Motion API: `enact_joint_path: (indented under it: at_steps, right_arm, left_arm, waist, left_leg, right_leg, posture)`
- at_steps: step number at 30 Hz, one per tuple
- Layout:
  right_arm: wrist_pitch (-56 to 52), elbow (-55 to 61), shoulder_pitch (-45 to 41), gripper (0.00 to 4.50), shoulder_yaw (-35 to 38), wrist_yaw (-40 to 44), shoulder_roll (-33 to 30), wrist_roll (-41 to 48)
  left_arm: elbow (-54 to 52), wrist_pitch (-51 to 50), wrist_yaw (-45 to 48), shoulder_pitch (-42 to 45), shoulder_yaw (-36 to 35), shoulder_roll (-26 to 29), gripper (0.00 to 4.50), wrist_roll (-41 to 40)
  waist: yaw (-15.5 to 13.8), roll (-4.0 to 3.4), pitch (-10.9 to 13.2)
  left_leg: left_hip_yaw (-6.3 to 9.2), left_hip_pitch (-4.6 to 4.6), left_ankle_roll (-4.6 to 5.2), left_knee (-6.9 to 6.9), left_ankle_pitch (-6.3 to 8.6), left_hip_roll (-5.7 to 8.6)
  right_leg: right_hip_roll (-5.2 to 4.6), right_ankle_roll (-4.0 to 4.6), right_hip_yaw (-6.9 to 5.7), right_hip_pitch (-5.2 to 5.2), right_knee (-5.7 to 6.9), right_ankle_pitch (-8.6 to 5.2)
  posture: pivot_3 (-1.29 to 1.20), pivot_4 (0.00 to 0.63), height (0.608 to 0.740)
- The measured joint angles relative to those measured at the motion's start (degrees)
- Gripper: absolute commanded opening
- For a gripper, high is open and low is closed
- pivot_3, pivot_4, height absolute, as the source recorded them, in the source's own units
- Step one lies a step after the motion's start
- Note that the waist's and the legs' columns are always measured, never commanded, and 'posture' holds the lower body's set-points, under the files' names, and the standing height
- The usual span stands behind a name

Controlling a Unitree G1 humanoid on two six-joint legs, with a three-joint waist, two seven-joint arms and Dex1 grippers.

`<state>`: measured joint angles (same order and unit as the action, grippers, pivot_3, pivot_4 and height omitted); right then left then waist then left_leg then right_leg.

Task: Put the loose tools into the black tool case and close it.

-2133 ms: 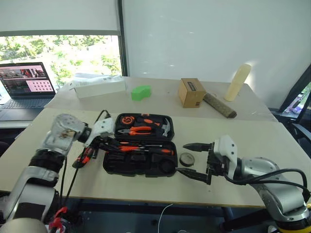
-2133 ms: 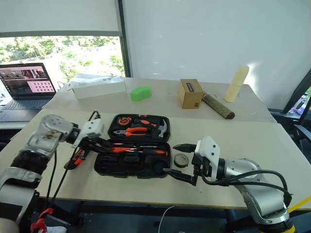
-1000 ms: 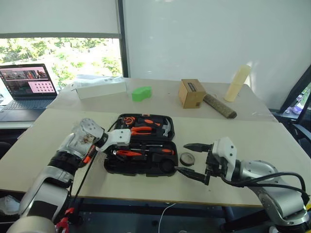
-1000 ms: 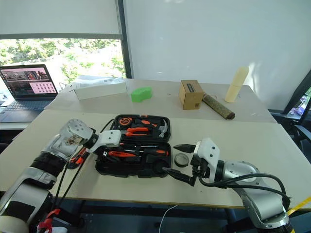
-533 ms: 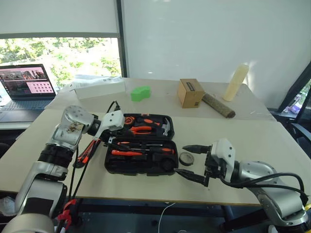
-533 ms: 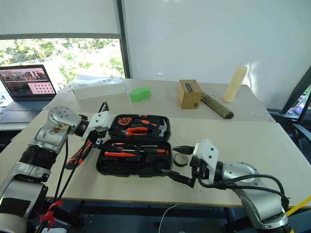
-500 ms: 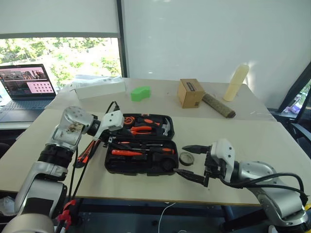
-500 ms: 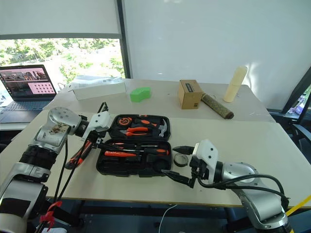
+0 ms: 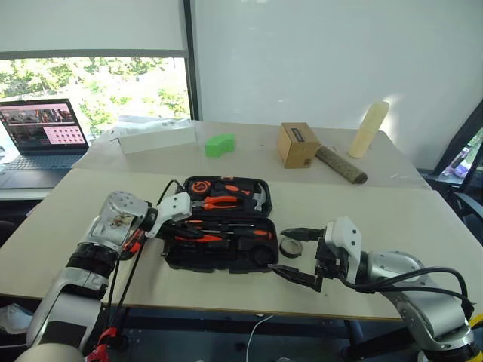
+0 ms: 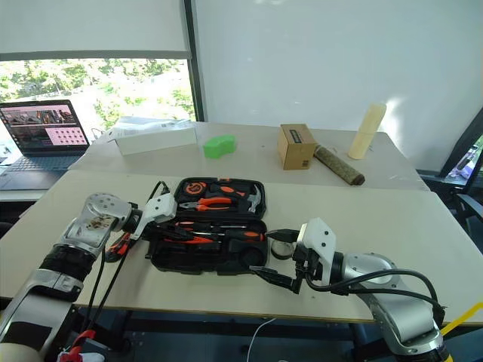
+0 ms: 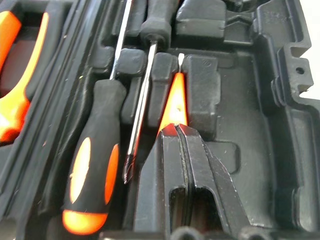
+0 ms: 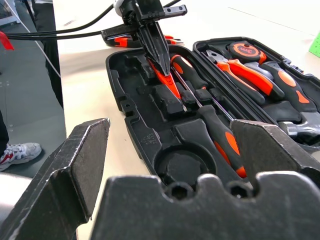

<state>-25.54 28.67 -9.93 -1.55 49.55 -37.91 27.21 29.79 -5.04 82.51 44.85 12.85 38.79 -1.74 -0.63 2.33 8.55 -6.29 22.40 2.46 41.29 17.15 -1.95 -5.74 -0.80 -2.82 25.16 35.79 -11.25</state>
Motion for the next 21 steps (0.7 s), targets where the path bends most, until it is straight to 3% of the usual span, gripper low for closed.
enact_joint_path:
  at_steps: [10,15,21]
  right_arm:
    - [0.0,0.0,0.1,4.50,0.0,-0.1,0.3,0.0]
    - [0.1,0.1,0.7,4.50,0.0,-0.1,0.4,0.0]
    - [0.1,0.1,1.7,4.50,0.0,0.3,0.4,0.0]
  left_arm:
    - [-3.0,-8.1,-2.1,-1.6,1.1,0.3,0.04,1.2]
    - [-5.5,-15.2,-3.6,-3.6,-1.3,-0.2,0.04,-2.0]
    - [-10.8,-15.8,-3.2,-5.9,-2.9,-0.1,0.04,-5.3]
  waist:
    - [0.0,-0.02,0.0]
    - [0.1,-0.02,0.0]
    - [-0.1,-0.02,0.0]
  left_leg:
    - [-0.02,-0.20,0.00,0.00,0.00,-0.01]
    - [-0.01,-0.22,-0.02,0.00,-0.01,-0.03]
    - [-0.01,-0.08,-0.01,0.02,-0.01,-0.01]
  right_leg:
    - [0.02,0.00,0.15,-0.07,0.16,0.00]
    - [0.03,0.01,0.16,-0.07,0.21,0.00]
    - [0.02,0.02,0.16,0.01,0.14,0.00]
  posture:
    - [0.00,0.150,0.740]
    - [0.00,0.150,0.740]
    - [0.00,0.150,0.740]
